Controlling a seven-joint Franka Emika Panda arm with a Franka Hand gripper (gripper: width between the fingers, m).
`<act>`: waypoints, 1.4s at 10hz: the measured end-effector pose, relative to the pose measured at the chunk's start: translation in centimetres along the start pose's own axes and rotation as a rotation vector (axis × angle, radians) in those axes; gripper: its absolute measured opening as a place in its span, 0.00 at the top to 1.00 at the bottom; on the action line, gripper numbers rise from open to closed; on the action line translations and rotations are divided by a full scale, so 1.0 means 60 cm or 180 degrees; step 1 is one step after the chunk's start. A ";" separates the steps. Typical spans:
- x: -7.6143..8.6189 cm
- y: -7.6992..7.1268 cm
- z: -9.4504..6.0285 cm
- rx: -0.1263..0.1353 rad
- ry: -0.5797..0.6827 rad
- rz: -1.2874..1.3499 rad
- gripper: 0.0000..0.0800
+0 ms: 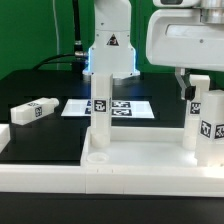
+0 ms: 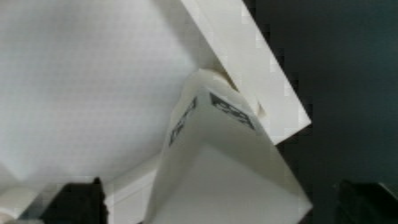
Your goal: Assemble desk
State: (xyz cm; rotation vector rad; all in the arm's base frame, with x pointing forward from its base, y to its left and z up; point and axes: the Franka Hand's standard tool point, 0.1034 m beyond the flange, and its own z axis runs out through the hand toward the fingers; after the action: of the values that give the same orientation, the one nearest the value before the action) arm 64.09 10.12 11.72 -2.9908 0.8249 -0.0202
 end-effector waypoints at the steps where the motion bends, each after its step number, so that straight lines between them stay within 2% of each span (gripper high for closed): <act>1: 0.000 0.000 0.000 0.0000 -0.0001 -0.0205 0.19; 10: -0.004 -0.008 0.001 0.0002 0.0034 -0.1974 0.19; 12: -0.002 -0.006 0.001 0.0001 0.0034 -0.2037 0.50; 13: -0.001 -0.006 0.001 0.0001 0.0035 -0.2036 0.50; 14: -0.001 -0.006 0.000 0.0001 0.0035 -0.2035 0.64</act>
Offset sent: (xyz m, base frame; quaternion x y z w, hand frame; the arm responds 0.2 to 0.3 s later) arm -0.0018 0.0130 0.0014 0.0040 0.0088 -0.1560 0.9877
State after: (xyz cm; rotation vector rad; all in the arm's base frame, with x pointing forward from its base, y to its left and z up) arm 64.19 10.44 11.71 -3.1068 -0.1568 -0.0545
